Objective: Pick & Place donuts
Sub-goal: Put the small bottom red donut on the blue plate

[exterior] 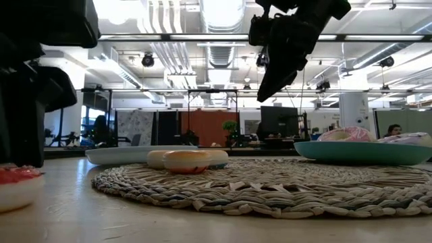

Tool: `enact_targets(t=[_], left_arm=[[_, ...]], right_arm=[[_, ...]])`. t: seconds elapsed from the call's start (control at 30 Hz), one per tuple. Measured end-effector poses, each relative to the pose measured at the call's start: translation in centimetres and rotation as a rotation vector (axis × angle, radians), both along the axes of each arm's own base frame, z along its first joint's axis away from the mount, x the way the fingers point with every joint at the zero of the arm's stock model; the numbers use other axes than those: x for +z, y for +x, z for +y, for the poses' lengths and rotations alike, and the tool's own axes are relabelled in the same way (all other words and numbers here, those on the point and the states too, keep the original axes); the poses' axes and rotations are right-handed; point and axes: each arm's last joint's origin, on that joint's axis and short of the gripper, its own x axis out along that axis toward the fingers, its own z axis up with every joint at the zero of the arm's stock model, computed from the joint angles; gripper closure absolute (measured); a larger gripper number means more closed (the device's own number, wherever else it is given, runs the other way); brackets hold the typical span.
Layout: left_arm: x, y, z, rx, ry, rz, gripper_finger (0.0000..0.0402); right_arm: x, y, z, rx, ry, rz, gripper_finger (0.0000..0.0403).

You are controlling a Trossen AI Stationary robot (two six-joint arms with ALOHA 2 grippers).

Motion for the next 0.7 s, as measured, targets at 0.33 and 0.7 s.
enact_targets(t=[0.33,0.7], left_arm=[[-1.4,0.6,0.1,-0.022,-0.08,0.052,0.0303],[1.4,0.8,3.3,0.1,-0.057,0.076,0.04]], right_arm=[[0.0,0.0,-0.1,-0.019,-0.026,0.003,0.0252],[0.9,-0.4,-0.1,-0.012,-0.037,-0.033,0.0252]])
